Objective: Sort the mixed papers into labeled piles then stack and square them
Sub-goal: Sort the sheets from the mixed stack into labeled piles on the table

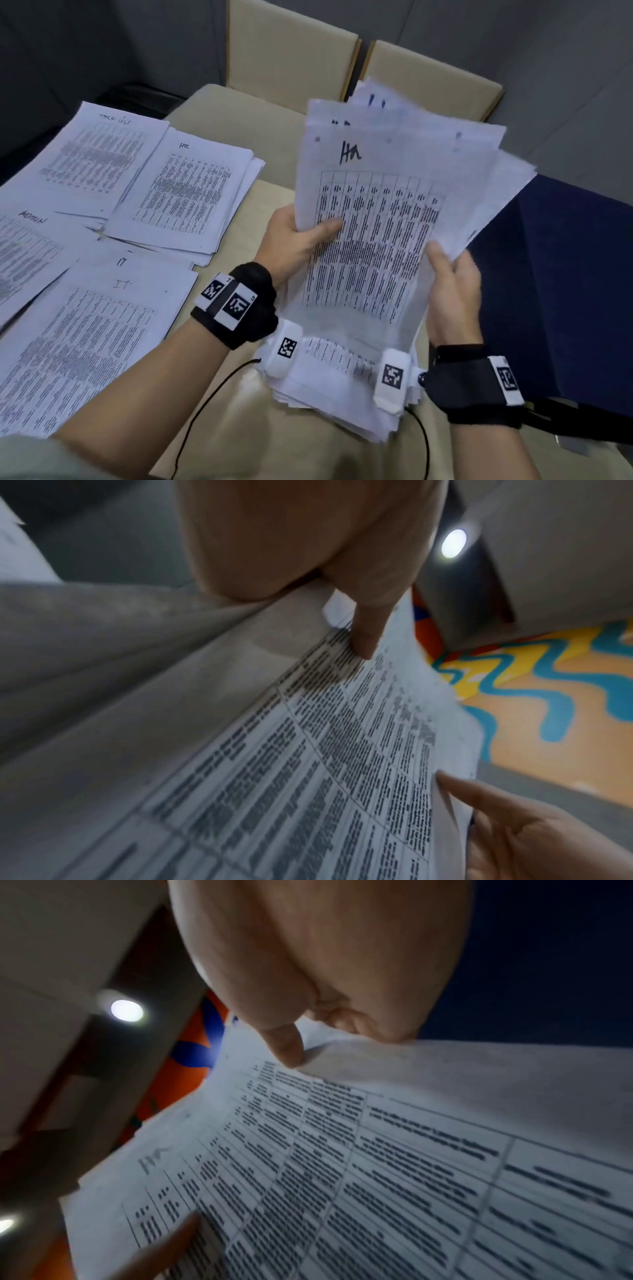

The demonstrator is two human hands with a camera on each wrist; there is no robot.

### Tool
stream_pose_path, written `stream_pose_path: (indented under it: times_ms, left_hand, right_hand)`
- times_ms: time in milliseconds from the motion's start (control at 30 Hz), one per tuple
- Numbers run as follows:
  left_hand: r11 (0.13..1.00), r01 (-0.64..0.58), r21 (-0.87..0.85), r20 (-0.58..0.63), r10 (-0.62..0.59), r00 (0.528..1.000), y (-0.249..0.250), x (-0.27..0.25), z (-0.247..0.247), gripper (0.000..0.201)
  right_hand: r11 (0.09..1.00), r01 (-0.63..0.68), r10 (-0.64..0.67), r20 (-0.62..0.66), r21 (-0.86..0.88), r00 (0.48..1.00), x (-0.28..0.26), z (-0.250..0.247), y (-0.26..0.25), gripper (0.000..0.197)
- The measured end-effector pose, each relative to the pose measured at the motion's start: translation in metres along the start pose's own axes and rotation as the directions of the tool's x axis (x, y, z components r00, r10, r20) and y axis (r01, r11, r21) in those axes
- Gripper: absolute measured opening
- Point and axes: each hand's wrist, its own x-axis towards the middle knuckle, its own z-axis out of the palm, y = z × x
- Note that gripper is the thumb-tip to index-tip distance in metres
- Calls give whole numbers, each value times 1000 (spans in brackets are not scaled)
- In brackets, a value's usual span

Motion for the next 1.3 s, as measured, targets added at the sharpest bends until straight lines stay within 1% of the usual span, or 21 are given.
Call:
stream_pose_path:
  times_ms: [67, 100, 167, 233, 300, 333, 367, 433, 500, 567, 633, 667, 767, 833, 933, 1000, 1067, 1133, 1167, 1200, 1300]
  left_hand:
    - [994, -107, -9, 17, 107, 994, 16, -1, 3, 27]
    - [990, -140, -19, 13, 140, 990, 20, -2, 5, 30]
    - [987, -154, -39, -14, 153, 988, 17, -3, 8, 39]
    - [996, -90, -18, -11, 90, 996, -5, -1, 5, 57]
    - [997, 76, -15, 22, -75, 997, -35, -4, 2, 69]
    - [989, 149, -1, 40, -149, 988, -51, -6, 2, 66]
    - [980, 195, 47, 49, -197, 979, -64, -11, 3, 57]
    - [956, 228, 185, -2, -232, 973, -83, -17, 10, 33]
    - [950, 239, 203, -80, -227, 971, -85, -20, 14, 29]
    - [955, 240, 175, -140, -217, 966, -76, -17, 6, 29]
    - [956, 246, 158, -201, -213, 956, -63, -9, -18, 27]
    - [957, 239, 166, -239, -196, 951, -56, -3, -35, 26]
    - [944, 256, 206, -388, -161, 907, -39, 25, -98, 19]
    - [924, 286, 253, -479, -137, 867, -30, 50, -144, 16]
    - [837, 397, 377, -559, -136, 818, -37, 92, -214, 15]
    - [781, 478, 402, -593, -175, 786, -50, 121, -251, 24]
    - [715, 552, 429, -598, -233, 767, -64, 144, -277, 25]
    - [665, 604, 440, -589, -294, 753, -76, 164, -295, 21]
    - [620, 625, 475, -573, -322, 754, -82, 173, -302, 21]
    - [553, 643, 529, -554, -350, 756, -88, 180, -308, 23]
    - [317, 642, 698, -530, -374, 761, -104, 190, -315, 34]
  right_hand:
    - [988, 118, -115, -39, 103, 993, -5, 1, -18, 13]
    - [974, 172, -165, -55, 147, 985, -8, 0, -22, 16]
    - [959, 221, -206, -100, 179, 973, -14, 0, -19, 25]
    - [973, 156, -140, -100, 171, 985, -16, -3, 1, 30]
    - [994, 25, -23, -27, 106, 999, -19, -9, 33, 41]
    - [998, -41, 40, 20, 52, 999, -22, -10, 49, 46]
    - [995, -103, 102, 59, 12, 993, -25, -12, 62, 45]
    - [984, -175, 176, 83, -16, 981, -28, -8, 75, 31]
    - [987, -163, 163, 83, -13, 983, -25, 0, 73, 25]
    - [991, -130, 128, 97, 12, 987, -16, 6, 70, 30]
    - [993, -120, 119, 98, 8, 988, -6, 7, 75, 32]
    - [990, -140, 140, 89, -13, 986, -2, 6, 81, 31]
    - [952, -268, 277, 50, -147, 959, 5, 2, 106, 28]
    - [895, -350, 366, 8, -277, 931, 7, -2, 125, 31]
    - [800, -409, 420, -76, -440, 904, 6, -2, 141, 32]
    - [754, -410, 405, -129, -512, 905, 4, 1, 148, 31]
    - [711, -380, 375, -139, -591, 917, 3, 3, 154, 28]
    - [674, -376, 371, -148, -636, 917, 4, 4, 156, 26]
    - [659, -379, 373, -155, -650, 915, 5, 5, 156, 27]
    - [644, -388, 375, -170, -660, 911, 7, 5, 156, 29]
    - [564, -441, 367, -266, -699, 891, 11, 6, 152, 41]
